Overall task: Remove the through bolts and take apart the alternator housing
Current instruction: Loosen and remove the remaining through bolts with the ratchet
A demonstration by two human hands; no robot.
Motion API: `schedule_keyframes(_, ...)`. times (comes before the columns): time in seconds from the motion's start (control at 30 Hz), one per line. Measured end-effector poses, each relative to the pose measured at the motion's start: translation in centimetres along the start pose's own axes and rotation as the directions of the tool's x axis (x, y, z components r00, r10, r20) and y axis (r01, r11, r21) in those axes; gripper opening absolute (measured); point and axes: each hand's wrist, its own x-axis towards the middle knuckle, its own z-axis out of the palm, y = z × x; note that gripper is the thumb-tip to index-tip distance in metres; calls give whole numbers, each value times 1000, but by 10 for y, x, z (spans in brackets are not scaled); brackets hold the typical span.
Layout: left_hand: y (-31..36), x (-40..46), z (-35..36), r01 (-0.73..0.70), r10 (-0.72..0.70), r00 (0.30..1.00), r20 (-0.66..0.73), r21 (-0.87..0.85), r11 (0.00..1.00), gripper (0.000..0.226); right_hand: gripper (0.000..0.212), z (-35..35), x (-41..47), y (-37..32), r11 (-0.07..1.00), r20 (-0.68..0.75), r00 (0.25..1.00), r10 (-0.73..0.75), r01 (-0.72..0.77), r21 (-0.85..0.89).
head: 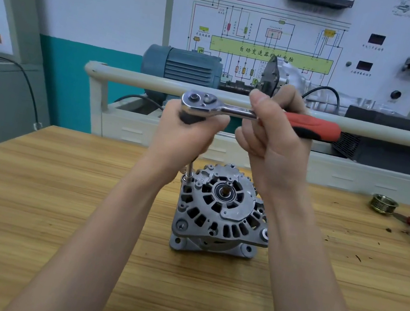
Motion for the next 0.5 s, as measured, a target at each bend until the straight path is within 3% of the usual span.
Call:
schedule_keyframes(0.1, -4, -1, 7, -62, 62, 992, -106, 4, 998, 27, 34, 3, -2, 3, 996, 17, 998, -67, 68, -51)
schedule_keyframes(0.5, -6, 0, 3, -185, 184, 973, -140, 3, 983, 27, 33, 8, -4, 2, 998, -4, 999, -51, 51, -34)
